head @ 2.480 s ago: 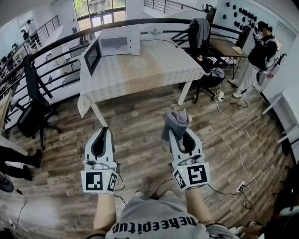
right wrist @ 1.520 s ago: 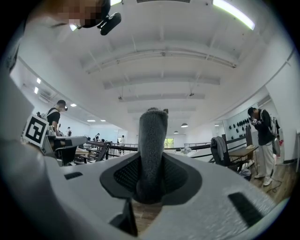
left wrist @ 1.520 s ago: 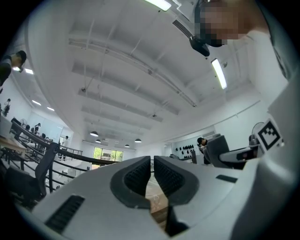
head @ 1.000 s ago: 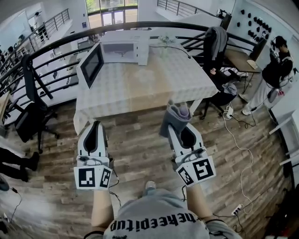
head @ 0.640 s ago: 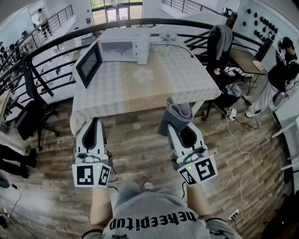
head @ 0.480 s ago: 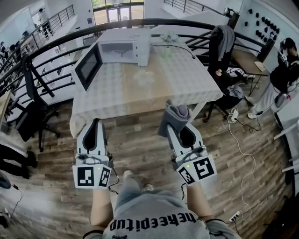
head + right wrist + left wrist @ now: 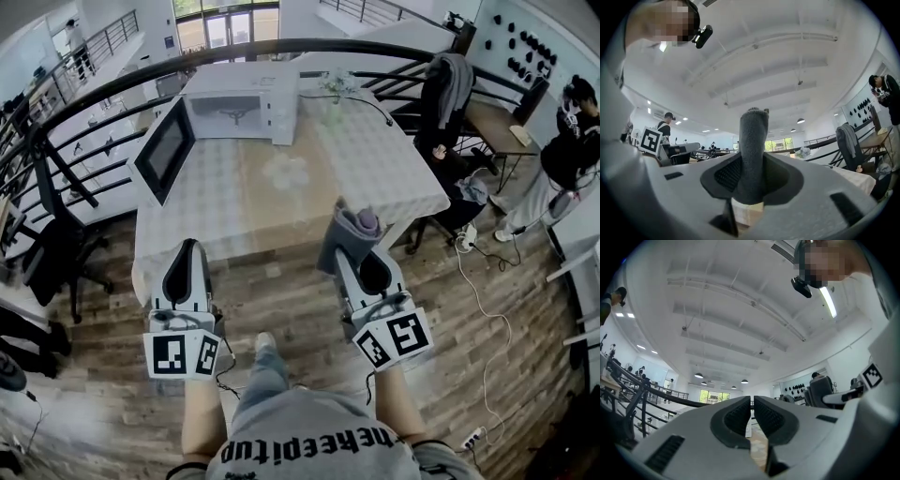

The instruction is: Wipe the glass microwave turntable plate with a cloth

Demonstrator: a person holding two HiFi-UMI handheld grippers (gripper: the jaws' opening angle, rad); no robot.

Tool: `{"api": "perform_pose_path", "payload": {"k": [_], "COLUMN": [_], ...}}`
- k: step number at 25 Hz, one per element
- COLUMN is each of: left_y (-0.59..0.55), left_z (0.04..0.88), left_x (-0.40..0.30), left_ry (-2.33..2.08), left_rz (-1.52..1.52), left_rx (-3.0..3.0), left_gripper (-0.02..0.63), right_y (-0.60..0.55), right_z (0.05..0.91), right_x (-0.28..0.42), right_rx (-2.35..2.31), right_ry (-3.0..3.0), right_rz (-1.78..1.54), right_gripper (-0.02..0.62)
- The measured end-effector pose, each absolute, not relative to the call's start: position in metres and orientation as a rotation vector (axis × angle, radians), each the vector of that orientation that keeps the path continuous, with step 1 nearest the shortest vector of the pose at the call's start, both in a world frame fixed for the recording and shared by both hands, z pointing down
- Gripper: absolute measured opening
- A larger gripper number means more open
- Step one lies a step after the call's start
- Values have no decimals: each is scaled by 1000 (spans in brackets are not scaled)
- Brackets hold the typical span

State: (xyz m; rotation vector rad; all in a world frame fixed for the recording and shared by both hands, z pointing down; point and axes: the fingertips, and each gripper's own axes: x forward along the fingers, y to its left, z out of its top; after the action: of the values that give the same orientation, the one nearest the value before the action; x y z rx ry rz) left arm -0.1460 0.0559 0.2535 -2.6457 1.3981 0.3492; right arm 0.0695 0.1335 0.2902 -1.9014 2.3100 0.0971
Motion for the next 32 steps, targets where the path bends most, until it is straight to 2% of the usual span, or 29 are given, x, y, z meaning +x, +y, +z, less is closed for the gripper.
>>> {"api": "perform_pose_path", "payload": {"k": [5,16,32], "left_y": [-9,-128,-226], "left_z": [249,240,281], "left_x": [-137,-139,-115], "left_ry": [1340,1215,1178], "left_rz": [362,388,318], "left_rx": [-2670,-2714,-2807], "left_gripper": [23,23,23], "right_y": [76,-32,-149], "right_z": [278,267,345], "right_x": [66,52,75], "right_rx": [-1962,-1978,-2086], "right_ry": [2316,2237,2286], "right_rz": [242,255,-212], "right_gripper": [107,106,106]}}
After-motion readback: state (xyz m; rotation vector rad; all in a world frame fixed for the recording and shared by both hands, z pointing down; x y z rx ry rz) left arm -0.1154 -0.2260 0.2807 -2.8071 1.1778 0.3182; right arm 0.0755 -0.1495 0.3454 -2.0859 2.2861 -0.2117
